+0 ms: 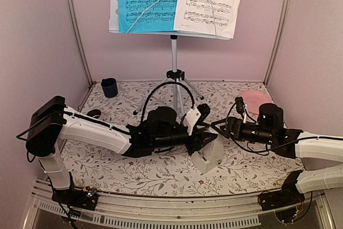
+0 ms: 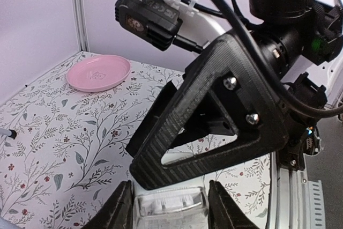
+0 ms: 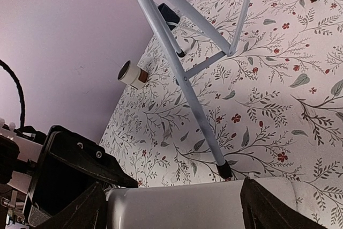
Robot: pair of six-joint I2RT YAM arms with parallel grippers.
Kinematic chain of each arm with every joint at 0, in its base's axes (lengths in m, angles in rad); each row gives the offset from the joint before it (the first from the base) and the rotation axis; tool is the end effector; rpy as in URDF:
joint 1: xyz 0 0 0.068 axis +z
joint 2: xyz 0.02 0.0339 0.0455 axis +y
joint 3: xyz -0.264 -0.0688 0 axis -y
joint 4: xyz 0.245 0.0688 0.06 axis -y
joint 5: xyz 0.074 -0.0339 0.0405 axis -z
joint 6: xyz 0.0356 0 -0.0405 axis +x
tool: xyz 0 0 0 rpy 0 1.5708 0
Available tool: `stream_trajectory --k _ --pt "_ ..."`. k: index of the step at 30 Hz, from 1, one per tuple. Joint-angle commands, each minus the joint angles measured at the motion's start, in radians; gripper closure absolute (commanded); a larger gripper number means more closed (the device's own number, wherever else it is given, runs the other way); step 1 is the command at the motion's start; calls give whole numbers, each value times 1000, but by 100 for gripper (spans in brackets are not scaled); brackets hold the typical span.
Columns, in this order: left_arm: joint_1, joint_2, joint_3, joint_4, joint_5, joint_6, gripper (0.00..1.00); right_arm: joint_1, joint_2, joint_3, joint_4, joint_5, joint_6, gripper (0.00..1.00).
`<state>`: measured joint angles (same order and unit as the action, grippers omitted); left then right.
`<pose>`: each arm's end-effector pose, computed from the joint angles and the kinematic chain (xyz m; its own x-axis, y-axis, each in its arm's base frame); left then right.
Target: Set up the instrument practice props
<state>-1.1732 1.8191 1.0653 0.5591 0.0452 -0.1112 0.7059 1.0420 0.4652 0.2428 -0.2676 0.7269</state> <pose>0.1581 -0.3805 0.2243 -0.1786 0.1389 -0.9741 0.9241 0.3636 -0.1176 0.1668 0.1546 0.2226 -0.7285 0.2211 -0.6483 -0.4438 0.5687 0.6926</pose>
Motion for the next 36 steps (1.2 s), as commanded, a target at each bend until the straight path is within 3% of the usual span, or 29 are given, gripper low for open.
stream_trajectory --k 1,13,26,36 --pt "6 -12 -21 -18 -12 -5 60 -2 31 -57 -88 33 -15 14" --pt "-3 -61 -138 115 36 39 76 -2 81 -130 -95 83 -17 15" --pt "-5 -72 -186 244 73 79 83 -3 58 -176 -111 107 -13 15" --pt "-5 -28 -172 243 76 70 86 -1 -27 -91 -93 -57 -49 6"
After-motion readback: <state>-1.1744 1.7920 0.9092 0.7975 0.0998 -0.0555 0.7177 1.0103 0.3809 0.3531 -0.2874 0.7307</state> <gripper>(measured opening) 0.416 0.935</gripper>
